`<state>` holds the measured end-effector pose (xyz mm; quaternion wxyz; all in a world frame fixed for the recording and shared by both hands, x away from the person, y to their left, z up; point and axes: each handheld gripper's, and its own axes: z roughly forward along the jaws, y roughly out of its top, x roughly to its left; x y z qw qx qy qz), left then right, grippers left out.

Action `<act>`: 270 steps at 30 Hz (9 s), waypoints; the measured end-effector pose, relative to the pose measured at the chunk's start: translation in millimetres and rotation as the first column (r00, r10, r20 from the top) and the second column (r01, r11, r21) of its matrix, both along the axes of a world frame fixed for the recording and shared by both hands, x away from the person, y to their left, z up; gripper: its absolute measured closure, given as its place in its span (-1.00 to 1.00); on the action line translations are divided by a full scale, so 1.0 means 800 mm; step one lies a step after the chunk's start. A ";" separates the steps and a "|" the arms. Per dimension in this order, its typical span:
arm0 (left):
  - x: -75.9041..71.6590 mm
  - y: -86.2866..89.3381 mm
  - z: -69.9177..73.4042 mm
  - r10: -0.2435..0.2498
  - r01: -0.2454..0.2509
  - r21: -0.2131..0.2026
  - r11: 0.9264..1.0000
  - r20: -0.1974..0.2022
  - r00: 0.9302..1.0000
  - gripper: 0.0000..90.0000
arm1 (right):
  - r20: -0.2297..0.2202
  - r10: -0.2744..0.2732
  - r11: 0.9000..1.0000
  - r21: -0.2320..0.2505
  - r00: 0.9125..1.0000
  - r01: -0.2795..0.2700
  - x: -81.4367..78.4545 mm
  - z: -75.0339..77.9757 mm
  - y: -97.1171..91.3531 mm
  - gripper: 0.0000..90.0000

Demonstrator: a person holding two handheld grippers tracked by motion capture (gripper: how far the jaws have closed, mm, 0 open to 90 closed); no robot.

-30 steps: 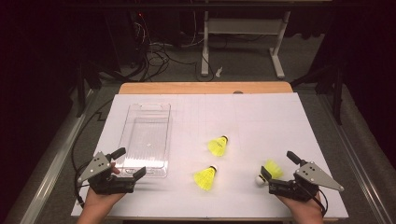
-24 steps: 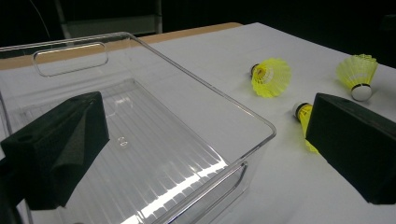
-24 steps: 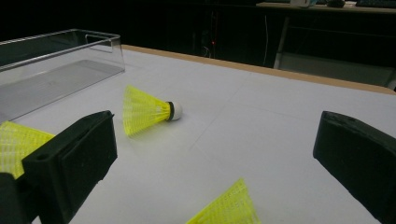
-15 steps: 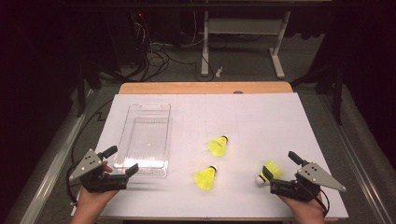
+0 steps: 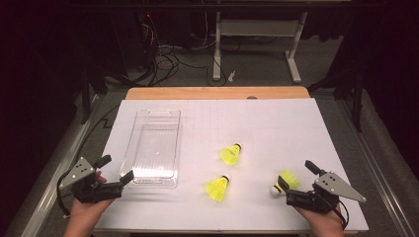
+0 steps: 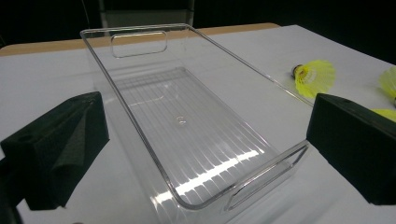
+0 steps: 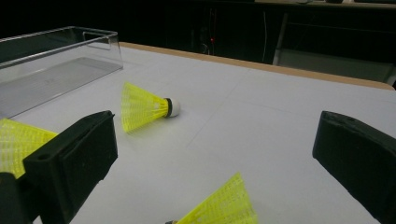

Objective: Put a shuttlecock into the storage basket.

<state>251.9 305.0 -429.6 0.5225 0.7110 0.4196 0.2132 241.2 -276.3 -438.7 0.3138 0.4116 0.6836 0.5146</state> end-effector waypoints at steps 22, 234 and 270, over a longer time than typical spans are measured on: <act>-0.004 0.009 0.001 -0.014 0.015 0.019 1.000 -0.060 0.998 -0.99 | -0.004 0.002 1.000 -0.009 1.000 -0.002 -0.002 -0.001 -0.001 -0.99; 0.025 -0.276 0.013 -0.208 0.682 0.289 0.672 -0.810 0.549 -0.91 | -0.047 0.053 0.999 0.008 0.998 -0.053 -0.008 -0.004 0.003 -1.00; 0.077 -0.319 0.029 -0.194 0.660 0.339 0.671 -0.779 0.597 -0.39 | -0.046 0.060 0.998 0.013 0.997 -0.060 -0.007 -0.003 0.002 -1.00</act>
